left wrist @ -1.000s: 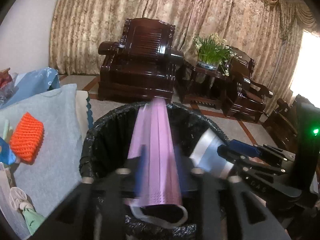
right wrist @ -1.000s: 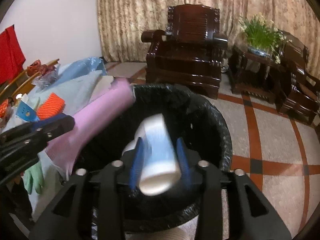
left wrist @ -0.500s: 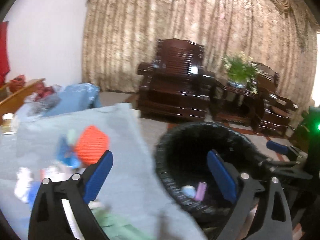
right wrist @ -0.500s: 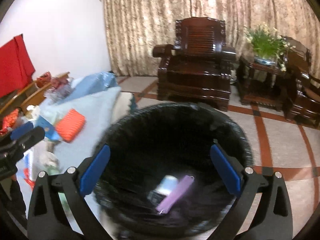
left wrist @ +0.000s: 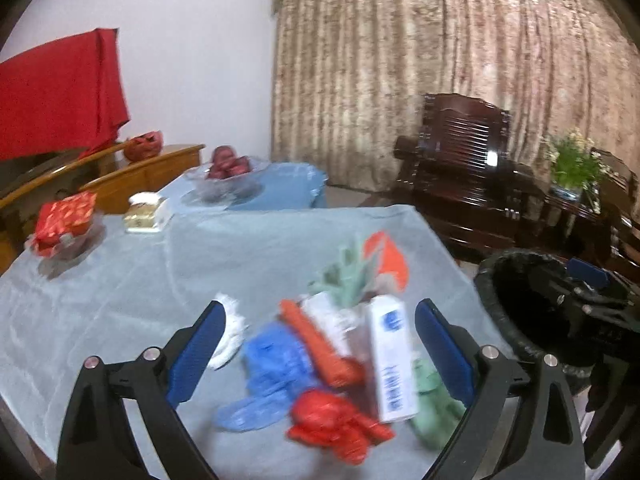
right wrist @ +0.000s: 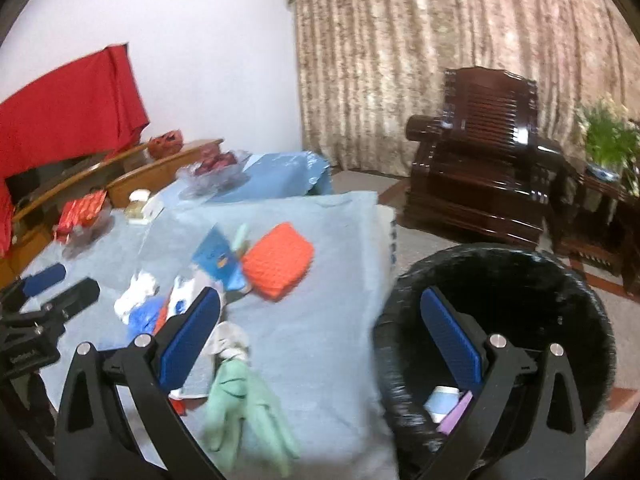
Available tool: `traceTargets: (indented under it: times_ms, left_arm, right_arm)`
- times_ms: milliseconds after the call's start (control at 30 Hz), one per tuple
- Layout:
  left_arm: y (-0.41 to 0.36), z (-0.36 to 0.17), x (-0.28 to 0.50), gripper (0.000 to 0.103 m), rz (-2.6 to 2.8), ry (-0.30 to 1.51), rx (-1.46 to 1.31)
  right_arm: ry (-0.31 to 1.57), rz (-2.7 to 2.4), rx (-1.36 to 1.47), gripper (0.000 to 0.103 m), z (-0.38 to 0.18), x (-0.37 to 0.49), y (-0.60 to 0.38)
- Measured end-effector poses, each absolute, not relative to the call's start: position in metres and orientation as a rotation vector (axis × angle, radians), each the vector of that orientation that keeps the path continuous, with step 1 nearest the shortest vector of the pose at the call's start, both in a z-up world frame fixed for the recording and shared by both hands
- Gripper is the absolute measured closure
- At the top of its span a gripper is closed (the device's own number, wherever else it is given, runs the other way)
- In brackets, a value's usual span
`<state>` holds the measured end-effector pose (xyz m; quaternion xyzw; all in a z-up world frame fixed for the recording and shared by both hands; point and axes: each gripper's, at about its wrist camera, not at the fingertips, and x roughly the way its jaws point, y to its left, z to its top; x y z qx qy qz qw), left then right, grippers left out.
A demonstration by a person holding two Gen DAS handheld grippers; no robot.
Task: Collect trash
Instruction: 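Grasp the green rubber gloves with the right tool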
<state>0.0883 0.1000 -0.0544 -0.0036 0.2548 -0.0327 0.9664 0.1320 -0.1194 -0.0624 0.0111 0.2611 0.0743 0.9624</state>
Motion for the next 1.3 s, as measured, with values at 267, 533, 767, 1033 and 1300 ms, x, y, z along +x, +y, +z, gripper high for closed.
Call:
traceTargets:
  times_ms: [267,533,767,1033,1300]
  left_arm:
    - [0.111,-0.074,0.082,0.010,-0.052,0.530,-0.012]
    - [0.112,-0.095,0.083,0.012,-0.049,0.564,-0.007]
    - [0.115,-0.101,0.086,0.013,-0.045,0.578,-0.012]
    - [0.114,-0.101,0.089,0.013,-0.053,0.584,-0.016]
    - [0.100,-0.098,0.092,0.015,-0.096,0.590,-0.015]
  right_arm:
    - [0.614,0.193,-0.010,0.012,-0.101,0.132,-0.092]
    - [0.704,0.253,-0.016,0.025,-0.137,0.141,-0.075]
    - [0.769,0.295,-0.046,0.032,-0.153,0.153,-0.063]
    - [0.861,0.355,-0.054,0.066,-0.169,0.161,-0.055]
    - [0.825,0.337,-0.032,0.085,-0.151,0.157,-0.069]
